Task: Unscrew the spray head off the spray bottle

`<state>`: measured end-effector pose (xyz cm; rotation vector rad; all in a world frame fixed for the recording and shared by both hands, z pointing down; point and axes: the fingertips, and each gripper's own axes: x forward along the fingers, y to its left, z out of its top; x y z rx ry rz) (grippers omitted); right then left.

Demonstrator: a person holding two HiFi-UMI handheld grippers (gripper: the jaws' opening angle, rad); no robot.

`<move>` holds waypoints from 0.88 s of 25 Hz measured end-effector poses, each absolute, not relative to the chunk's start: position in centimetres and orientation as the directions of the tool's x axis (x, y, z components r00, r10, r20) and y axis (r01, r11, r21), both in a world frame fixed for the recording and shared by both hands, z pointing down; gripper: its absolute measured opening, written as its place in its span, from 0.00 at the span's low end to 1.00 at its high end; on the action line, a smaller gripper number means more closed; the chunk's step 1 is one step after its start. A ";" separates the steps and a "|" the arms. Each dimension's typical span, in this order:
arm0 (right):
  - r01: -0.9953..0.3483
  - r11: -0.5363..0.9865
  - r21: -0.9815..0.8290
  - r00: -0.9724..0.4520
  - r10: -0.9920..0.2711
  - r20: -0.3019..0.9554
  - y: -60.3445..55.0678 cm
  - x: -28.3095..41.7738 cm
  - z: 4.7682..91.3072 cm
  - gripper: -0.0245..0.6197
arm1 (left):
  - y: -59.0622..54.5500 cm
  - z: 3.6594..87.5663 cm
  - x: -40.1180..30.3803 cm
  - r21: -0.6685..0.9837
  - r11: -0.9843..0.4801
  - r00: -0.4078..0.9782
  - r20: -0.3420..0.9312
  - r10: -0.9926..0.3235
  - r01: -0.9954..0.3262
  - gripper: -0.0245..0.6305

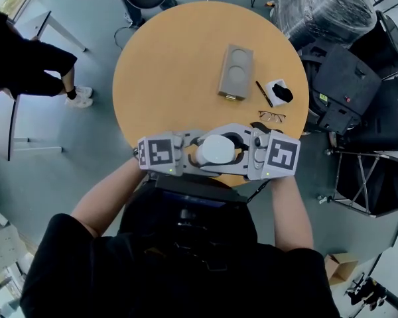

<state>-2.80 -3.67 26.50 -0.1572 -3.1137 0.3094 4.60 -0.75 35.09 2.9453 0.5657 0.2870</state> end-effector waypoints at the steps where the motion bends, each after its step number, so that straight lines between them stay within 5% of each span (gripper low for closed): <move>1: 0.132 0.969 -0.207 -0.991 0.132 -0.010 -3.4 -2.7 26.4 0.33 | -0.4 35.1 4.7 0.172 -0.909 0.901 0.158 0.405 0.379 0.48; 4: 0.225 0.944 -0.242 -0.974 0.224 -0.030 -2.6 -2.5 26.2 0.33 | 0.8 35.0 5.0 0.188 -0.884 0.874 0.160 0.458 0.429 0.48; 6: 0.175 0.955 -0.240 -0.983 0.183 0.011 -3.6 -2.7 26.8 0.35 | -0.1 35.5 5.1 0.177 -0.906 0.892 0.185 0.413 0.384 0.48; 10: -0.130 0.979 -0.159 -0.990 -0.118 0.080 -8.8 -1.8 28.2 0.56 | -5.0 36.3 5.2 0.139 -0.976 0.960 0.202 0.196 0.170 0.49; 17: -0.556 0.813 -0.174 -0.830 -0.554 0.061 -14.7 -0.6 28.0 0.58 | -13.3 36.3 3.5 0.095 -0.955 0.938 0.236 -0.253 -0.281 0.49; 22: -0.675 0.736 -0.054 -0.738 -0.673 0.053 -15.8 -1.4 27.6 0.58 | -15.5 36.8 3.2 0.048 -0.911 0.882 0.277 -0.381 -0.409 0.48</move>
